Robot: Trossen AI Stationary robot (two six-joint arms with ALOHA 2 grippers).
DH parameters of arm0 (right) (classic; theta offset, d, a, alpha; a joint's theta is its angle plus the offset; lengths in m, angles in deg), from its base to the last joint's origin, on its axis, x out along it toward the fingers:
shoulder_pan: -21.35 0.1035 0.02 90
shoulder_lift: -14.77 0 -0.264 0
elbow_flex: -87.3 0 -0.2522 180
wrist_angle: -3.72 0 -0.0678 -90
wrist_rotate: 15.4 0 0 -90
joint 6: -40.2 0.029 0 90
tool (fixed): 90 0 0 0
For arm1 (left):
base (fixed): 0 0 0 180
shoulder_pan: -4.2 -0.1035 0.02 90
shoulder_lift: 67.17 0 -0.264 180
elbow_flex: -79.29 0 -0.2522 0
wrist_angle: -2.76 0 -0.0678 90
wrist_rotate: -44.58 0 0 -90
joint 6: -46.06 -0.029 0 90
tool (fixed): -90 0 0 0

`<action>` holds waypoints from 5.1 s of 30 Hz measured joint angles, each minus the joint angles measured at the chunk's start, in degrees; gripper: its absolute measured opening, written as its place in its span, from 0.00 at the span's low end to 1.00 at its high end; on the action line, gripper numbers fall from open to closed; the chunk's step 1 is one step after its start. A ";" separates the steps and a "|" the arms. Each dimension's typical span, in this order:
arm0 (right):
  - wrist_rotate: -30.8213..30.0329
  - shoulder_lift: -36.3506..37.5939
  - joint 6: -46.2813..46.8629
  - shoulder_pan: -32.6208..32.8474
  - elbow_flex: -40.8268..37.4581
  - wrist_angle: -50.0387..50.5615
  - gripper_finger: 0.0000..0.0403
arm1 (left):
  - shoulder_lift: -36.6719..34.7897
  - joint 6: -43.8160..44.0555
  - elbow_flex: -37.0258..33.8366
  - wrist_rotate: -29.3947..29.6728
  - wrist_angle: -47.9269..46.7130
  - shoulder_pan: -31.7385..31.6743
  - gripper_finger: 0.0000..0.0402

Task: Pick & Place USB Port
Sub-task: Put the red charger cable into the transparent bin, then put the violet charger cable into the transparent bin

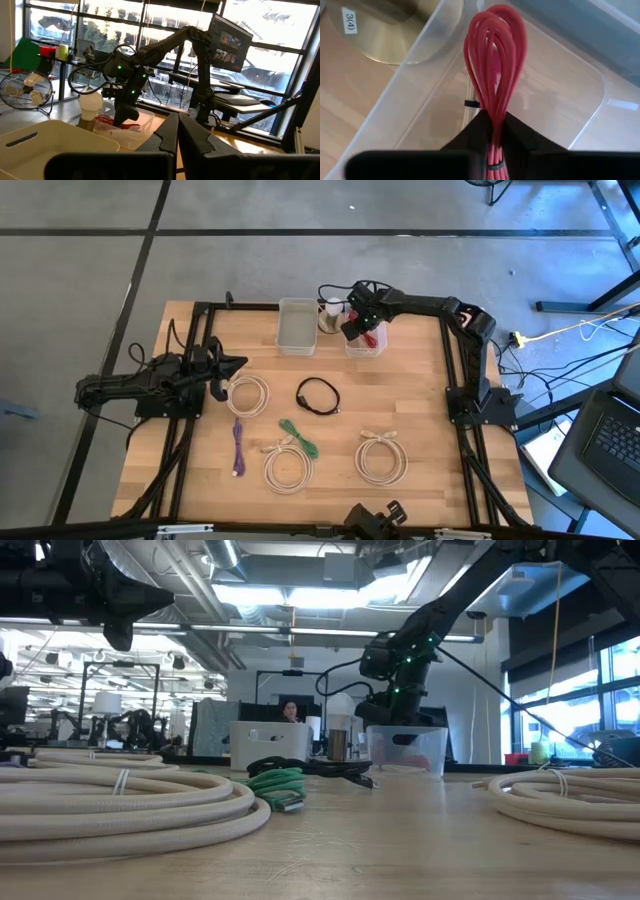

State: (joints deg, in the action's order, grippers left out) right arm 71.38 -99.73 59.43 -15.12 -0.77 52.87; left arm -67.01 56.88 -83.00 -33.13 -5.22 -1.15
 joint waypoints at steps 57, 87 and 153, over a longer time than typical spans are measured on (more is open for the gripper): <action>-27.06 39.55 10.76 52.55 0.08 27.14 0.38 | 2.54 42.54 3.15 -28.93 -22.15 6.70 0.01; -46.63 39.12 19.46 53.20 0.04 45.90 0.38 | 68.00 86.75 35.33 -7.32 -49.42 42.58 0.02; -44.75 39.12 18.46 53.09 0.00 45.21 0.38 | 73.33 27.87 33.94 -14.92 -38.61 34.54 0.38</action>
State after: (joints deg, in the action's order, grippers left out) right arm 26.63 -60.60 77.89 37.97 -0.77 98.08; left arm 6.33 84.75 -49.06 -48.04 -43.83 33.40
